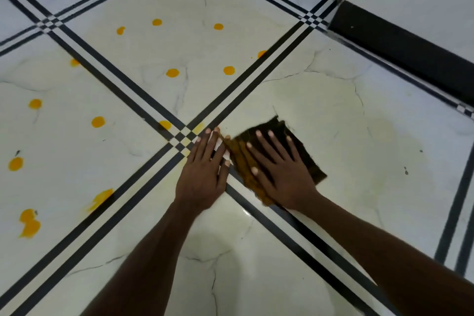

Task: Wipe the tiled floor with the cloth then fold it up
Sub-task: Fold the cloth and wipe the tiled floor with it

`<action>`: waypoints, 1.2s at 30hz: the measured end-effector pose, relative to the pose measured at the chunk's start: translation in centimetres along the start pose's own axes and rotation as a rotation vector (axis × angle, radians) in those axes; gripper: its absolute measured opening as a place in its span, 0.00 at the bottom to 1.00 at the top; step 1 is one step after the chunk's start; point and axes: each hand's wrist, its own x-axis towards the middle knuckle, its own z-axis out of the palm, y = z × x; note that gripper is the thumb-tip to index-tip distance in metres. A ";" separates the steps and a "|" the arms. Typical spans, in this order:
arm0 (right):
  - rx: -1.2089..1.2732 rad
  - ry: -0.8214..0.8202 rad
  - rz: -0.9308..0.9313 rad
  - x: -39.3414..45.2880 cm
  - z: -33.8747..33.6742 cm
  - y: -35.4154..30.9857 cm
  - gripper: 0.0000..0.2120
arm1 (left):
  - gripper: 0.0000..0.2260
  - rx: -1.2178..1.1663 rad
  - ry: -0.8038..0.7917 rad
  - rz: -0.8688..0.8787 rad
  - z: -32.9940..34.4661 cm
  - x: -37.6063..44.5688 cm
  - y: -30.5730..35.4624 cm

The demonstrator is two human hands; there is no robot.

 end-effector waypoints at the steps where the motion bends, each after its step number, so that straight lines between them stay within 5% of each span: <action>1: -0.005 -0.029 -0.038 -2.0 -0.2 1.3 0.28 | 0.26 -0.007 0.001 0.003 0.1 0.1 0.1; 4: -0.008 -0.033 0.008 -2.1 -1.1 6.1 0.28 | 0.26 -0.006 0.028 0.006 0.0 -0.1 0.2; 9: 0.056 0.036 0.436 8.5 -1.1 4.9 0.35 | 0.26 -0.008 0.109 -0.014 -0.4 -0.1 0.7; 15: 0.043 0.022 -0.022 7.5 0.7 -6.5 0.28 | 0.16 -0.018 0.293 -0.298 -2.7 -3.8 0.3; 19: 0.043 -0.067 -0.278 0.8 0.3 -4.7 0.26 | 0.17 -0.012 0.238 -0.325 -3.8 -7.2 -2.7; 23: 0.028 -0.028 -0.099 4.2 -0.2 0.8 0.27 | 0.25 -0.033 0.133 -0.351 -2.7 -9.0 -4.3; 27: 0.094 0.035 0.191 13.3 0.4 -3.3 0.29 | 0.23 -0.078 0.193 -0.336 -2.5 -9.1 -4.3; 32: 0.013 0.037 -0.149 10.2 1.9 -10.1 0.27 | 0.21 -0.068 0.224 -0.307 -2.8 -9.0 -4.3; 36: 0.038 -0.104 -0.398 1.8 0.9 -6.2 0.26 | 0.23 -0.051 0.181 -0.304 -2.8 -9.2 -4.3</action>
